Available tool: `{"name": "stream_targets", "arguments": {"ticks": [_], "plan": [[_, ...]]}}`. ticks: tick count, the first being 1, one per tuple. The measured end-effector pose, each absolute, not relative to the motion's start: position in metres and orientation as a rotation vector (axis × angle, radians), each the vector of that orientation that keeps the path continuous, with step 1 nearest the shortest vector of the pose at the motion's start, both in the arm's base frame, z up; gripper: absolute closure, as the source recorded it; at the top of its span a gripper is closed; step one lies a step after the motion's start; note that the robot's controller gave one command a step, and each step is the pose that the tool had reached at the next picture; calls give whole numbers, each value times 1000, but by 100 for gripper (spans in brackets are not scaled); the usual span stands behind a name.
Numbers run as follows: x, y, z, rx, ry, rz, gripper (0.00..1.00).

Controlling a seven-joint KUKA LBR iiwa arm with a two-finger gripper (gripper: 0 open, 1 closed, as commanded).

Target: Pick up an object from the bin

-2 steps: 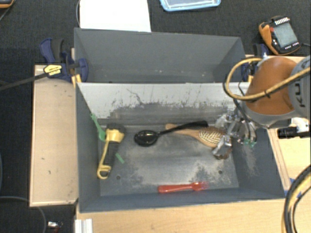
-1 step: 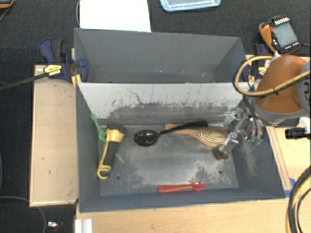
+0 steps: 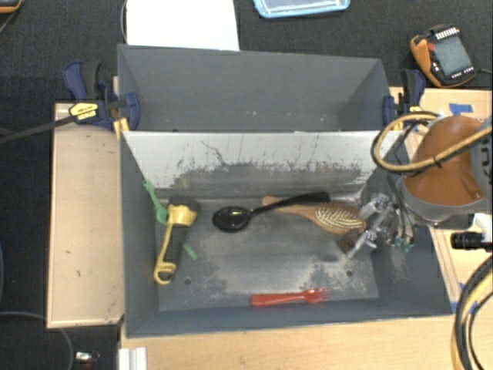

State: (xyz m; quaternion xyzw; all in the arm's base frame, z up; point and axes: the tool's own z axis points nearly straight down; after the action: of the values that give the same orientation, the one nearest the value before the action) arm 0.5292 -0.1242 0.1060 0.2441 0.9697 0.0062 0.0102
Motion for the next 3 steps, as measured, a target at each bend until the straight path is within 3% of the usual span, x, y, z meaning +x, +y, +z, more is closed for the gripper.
{"name": "stream_targets", "arguments": {"ticks": [1,2,3], "plan": [[533,-118,96,779,3016,19,0],[511,-115,91,606,3049,15,0],[511,-106,167,692,3037,18,0]]}}
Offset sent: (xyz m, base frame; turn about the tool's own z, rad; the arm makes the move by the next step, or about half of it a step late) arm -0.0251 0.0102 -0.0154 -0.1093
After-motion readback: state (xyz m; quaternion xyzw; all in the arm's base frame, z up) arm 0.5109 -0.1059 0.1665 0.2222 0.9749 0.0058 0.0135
